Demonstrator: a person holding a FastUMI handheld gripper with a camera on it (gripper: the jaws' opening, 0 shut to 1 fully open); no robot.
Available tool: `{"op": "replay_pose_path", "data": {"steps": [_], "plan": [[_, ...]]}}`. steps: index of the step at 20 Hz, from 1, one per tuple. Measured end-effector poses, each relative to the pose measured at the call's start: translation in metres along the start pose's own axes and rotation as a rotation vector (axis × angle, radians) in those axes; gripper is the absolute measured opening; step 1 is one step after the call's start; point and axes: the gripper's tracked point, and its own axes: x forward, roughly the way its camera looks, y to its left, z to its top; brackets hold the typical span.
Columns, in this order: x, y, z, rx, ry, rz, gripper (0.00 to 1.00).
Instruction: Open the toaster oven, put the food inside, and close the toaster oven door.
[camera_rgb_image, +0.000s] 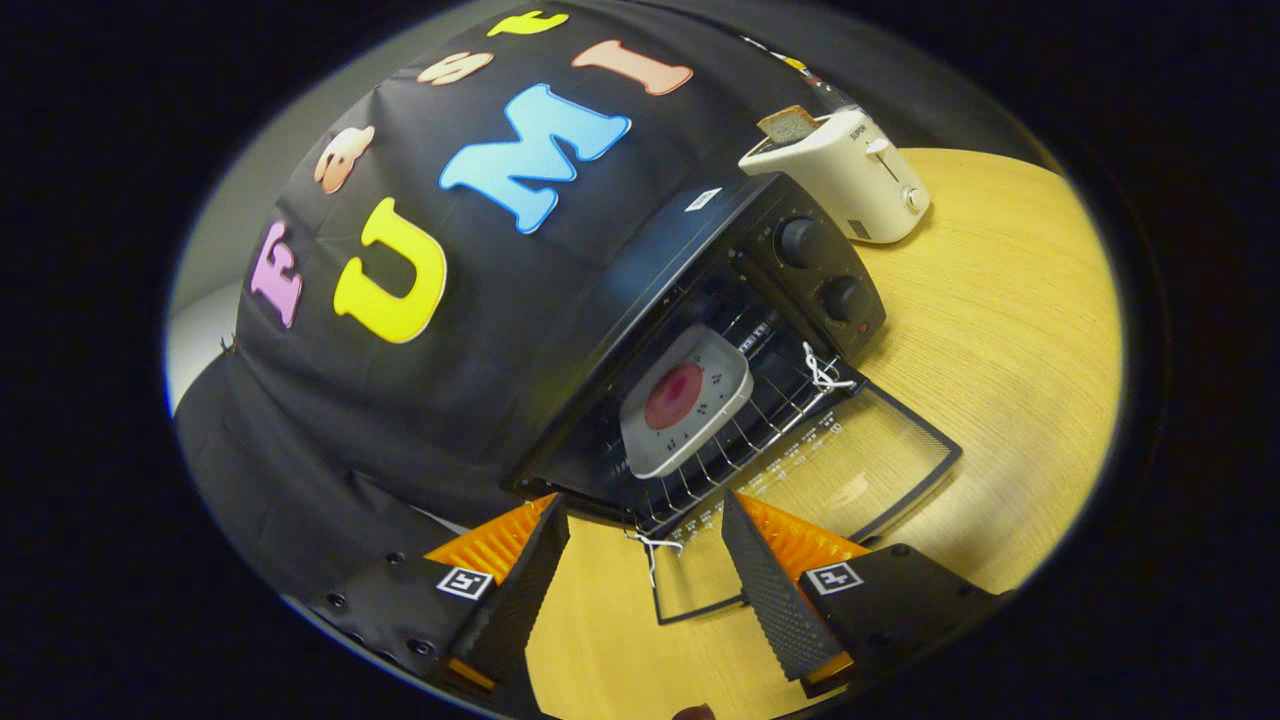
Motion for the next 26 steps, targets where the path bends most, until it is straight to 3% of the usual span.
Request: {"op": "replay_pose_path", "data": {"steps": [4,13,26], "plan": [[-0.022,-0.016,-0.024,-0.175,0.052,-0.019,0.98],[-0.028,-0.076,-0.06,-0.482,0.196,-0.165,0.98],[-0.009,-0.115,-0.093,-0.698,0.288,-0.325,0.98]]}}
